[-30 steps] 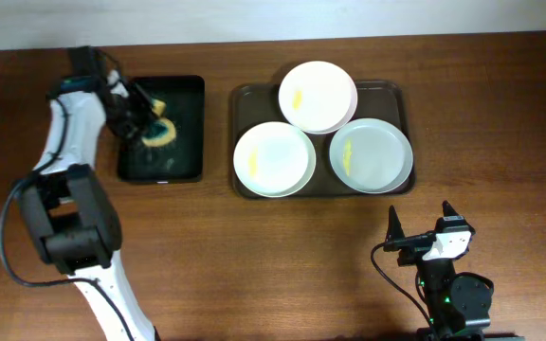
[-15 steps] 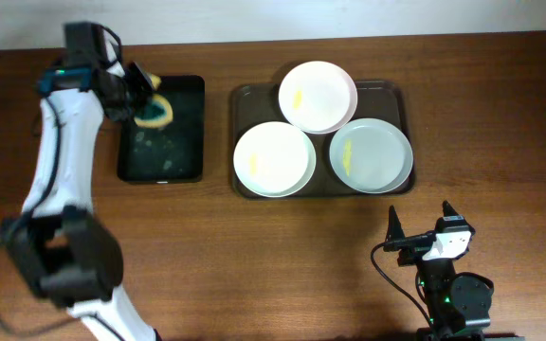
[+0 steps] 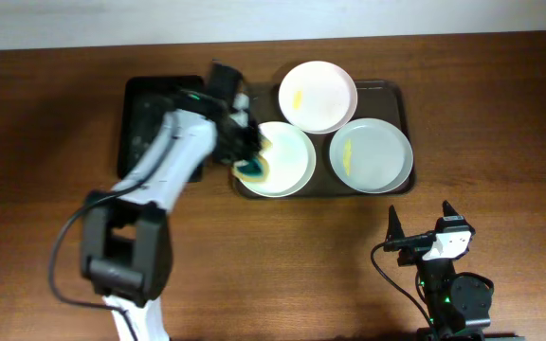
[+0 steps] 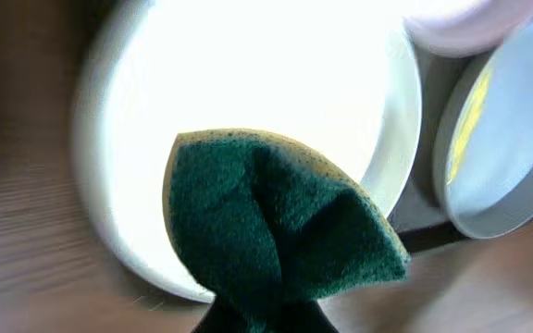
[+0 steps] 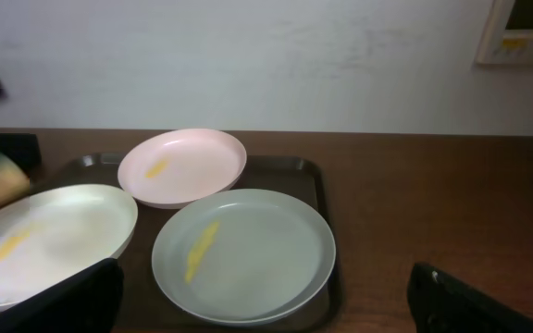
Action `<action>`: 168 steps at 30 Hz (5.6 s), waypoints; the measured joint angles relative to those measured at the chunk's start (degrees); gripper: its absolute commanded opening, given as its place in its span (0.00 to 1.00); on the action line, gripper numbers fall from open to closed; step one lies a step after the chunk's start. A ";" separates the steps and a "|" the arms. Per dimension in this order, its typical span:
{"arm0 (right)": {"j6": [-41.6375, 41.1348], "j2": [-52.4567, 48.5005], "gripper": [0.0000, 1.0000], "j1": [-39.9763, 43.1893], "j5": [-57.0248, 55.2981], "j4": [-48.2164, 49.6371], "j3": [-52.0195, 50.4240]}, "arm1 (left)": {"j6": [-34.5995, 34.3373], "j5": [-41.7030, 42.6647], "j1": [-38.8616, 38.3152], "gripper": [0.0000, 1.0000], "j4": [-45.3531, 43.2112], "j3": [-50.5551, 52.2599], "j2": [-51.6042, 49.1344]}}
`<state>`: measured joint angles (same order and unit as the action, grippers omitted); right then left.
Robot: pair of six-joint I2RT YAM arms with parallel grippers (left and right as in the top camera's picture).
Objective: Clean dirty plates on tray and stack at the side
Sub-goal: 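Carry the sponge with the left gripper onto the white plate, then move the right gripper to the rim of the white plate, then hold the white plate with the right gripper and scrub it with the sponge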
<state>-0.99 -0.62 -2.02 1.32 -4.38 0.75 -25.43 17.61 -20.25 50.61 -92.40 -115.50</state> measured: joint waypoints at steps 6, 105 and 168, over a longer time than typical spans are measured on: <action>-0.02 0.00 0.98 0.00 0.00 0.00 0.00 | -5.14 -3.17 -8.17 0.00 -6.88 1.66 -3.37; -7.87 -123.75 0.07 -10.43 24.06 -36.44 88.80 | -5.92 -13.94 -1.53 0.76 4.63 -4.07 6.14; -8.07 -124.93 0.04 -10.88 25.40 -36.39 88.80 | 6.14 -22.67 -10.73 0.00 -12.37 3.87 -7.74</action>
<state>-9.06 -125.56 -12.91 26.72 -40.77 89.56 -19.29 -5.06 -30.98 38.24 -88.53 -123.24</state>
